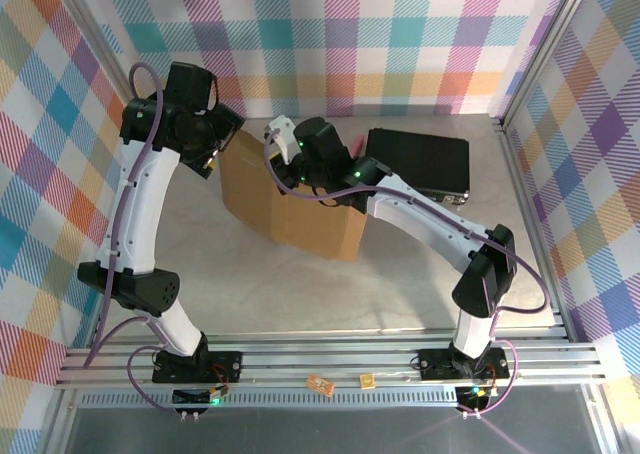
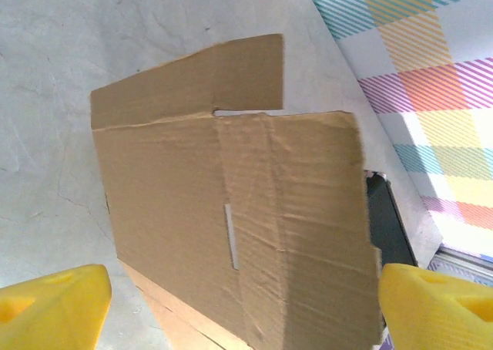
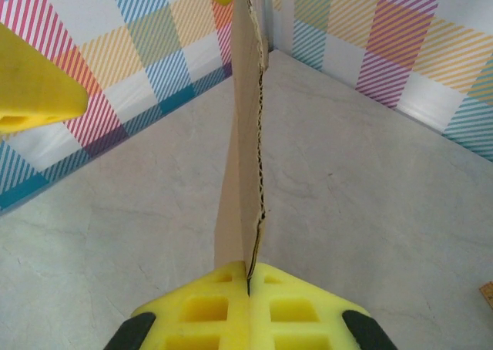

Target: Fold the paper box

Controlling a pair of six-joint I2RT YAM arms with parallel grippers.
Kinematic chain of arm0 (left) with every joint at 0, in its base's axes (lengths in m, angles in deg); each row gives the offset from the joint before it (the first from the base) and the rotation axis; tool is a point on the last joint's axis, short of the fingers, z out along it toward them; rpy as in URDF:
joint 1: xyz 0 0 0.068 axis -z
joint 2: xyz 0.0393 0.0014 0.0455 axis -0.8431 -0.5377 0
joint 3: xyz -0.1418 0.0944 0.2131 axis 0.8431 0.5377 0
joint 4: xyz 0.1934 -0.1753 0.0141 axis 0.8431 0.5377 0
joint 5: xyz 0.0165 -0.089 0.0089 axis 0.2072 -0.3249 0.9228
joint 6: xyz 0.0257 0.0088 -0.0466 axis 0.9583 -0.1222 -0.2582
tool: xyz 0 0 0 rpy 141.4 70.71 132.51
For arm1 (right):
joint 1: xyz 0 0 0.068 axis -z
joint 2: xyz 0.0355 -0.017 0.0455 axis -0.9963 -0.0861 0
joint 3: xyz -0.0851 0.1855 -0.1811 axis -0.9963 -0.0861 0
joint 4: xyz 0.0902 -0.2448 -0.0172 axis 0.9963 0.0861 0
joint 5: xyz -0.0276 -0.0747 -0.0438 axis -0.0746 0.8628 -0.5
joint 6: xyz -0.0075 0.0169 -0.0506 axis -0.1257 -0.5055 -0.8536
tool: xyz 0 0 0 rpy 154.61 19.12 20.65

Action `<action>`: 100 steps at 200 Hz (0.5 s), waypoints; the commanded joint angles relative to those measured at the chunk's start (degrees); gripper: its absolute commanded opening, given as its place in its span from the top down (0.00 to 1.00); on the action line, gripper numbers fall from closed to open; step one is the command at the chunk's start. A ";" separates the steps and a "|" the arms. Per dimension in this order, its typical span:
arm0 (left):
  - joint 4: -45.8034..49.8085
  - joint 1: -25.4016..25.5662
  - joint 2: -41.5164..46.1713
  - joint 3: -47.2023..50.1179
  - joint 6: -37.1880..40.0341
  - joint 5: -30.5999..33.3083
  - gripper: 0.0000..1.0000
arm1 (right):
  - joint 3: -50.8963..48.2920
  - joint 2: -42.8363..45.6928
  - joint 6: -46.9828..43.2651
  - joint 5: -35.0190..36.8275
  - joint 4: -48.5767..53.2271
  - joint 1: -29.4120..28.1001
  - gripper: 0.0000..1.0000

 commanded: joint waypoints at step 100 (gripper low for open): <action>2.66 2.38 -5.57 1.20 3.06 -1.77 0.17 | 0.83 0.21 -2.54 1.04 0.32 -2.08 1.00</action>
